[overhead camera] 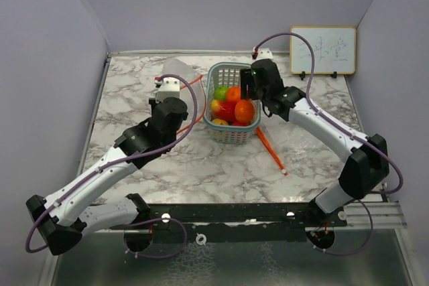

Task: Place the food in the zip-top bag and seal the zipper
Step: Move the bin to the center of the board, then pick up the fake fruit from the bin.

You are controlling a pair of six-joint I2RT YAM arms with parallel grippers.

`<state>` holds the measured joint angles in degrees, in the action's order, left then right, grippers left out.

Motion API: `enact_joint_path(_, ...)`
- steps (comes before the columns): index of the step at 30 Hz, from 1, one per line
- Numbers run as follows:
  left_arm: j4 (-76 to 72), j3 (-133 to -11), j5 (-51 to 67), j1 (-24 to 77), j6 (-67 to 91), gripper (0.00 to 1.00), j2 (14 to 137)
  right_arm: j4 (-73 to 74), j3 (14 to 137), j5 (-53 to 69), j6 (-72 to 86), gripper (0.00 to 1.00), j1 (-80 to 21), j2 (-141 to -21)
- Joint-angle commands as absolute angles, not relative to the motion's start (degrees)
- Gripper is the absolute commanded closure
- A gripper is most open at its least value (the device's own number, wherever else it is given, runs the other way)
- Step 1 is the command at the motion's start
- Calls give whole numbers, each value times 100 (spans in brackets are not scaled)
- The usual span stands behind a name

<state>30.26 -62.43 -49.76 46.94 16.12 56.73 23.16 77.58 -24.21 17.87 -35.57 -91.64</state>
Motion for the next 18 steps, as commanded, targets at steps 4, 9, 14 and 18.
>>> enact_joint_path(4,3195,-6044,-4590,4675,2350,100,5967,1900,8040,-742,1272,35,-3639,-8962)
enact_joint_path(9,3098,-5943,-4418,4658,2495,100,5841,2179,8749,-858,1402,29,-3639,-9955)
enact_joint_path(14,3106,-5775,-4573,4658,2551,100,5563,2377,9309,-1338,1658,22,-3638,-10729)
enact_joint_path(18,3264,-5703,-4737,4652,2630,100,5424,2504,9476,-1715,1768,22,-3639,-11057)
